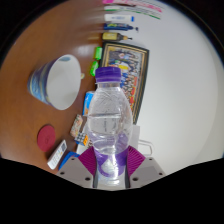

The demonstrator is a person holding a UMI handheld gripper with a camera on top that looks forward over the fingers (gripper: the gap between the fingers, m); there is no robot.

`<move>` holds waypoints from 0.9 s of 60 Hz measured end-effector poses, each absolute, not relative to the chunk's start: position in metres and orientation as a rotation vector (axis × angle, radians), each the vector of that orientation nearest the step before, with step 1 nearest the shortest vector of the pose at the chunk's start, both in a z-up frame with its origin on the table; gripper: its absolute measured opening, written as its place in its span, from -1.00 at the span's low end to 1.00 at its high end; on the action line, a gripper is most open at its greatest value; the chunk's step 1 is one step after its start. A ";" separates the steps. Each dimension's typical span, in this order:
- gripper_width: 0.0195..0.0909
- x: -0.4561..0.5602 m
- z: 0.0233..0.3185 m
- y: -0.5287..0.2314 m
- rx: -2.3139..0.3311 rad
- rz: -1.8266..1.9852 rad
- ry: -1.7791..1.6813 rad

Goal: Pour water

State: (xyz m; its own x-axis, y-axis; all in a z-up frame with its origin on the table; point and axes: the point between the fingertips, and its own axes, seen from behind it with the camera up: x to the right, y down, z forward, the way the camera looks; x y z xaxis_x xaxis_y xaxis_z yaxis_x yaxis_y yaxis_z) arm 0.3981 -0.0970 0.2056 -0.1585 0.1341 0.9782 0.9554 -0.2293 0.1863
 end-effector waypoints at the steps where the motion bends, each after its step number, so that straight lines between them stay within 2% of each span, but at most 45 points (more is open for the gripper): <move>1: -0.54 0.398 0.207 -0.098 -1.412 -1.429 -1.268; 11: -0.54 0.396 0.212 -0.111 -1.646 -0.991 -0.899; 15: -0.54 0.393 0.205 -0.113 -1.727 -0.786 -0.744; 28: -0.54 0.396 0.159 -0.104 -1.866 -0.232 -0.275; 43: -0.54 0.403 0.095 -0.088 -1.868 -0.013 -0.107; 52: -0.53 0.411 0.069 -0.084 -1.868 -0.003 -0.086; 54: -0.53 0.412 0.073 -0.082 -1.846 0.010 -0.077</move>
